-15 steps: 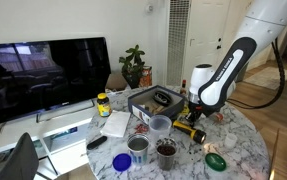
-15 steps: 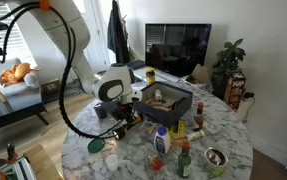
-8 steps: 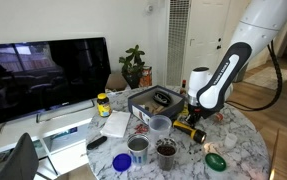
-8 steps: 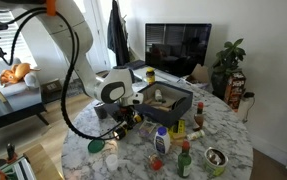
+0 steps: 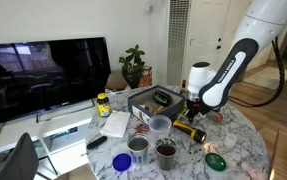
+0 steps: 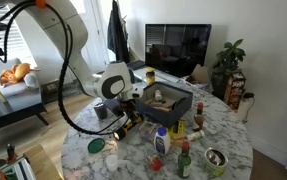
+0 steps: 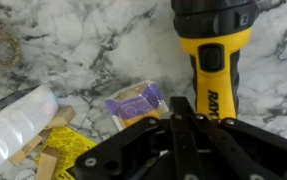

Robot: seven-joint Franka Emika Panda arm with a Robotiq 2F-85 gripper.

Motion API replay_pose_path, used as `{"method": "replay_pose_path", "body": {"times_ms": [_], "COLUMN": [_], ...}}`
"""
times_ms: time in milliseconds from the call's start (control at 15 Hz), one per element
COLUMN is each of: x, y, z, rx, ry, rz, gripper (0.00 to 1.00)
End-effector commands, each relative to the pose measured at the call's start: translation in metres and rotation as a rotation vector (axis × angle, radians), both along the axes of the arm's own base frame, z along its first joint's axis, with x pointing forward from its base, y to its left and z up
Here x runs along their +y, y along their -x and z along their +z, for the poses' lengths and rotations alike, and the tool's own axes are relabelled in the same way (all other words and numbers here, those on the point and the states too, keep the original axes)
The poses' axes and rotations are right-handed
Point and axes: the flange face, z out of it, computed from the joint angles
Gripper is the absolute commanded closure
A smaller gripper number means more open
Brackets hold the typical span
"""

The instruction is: Turn off the torch light

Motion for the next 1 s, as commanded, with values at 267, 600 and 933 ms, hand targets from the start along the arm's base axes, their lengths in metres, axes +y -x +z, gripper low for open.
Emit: {"method": "replay_pose_path", "body": {"times_ms": [267, 600, 933], "x": [0.016, 0.017, 0.015], "y": [0.024, 0.03, 0.028], "z": [0.009, 0.009, 0.005], "rx": [0.059, 0.076, 0.08], "ry": [-0.051, -0.039, -0.036], "rz": [0.055, 0.052, 0.033], "gripper": [1.0, 1.0, 1.0]}}
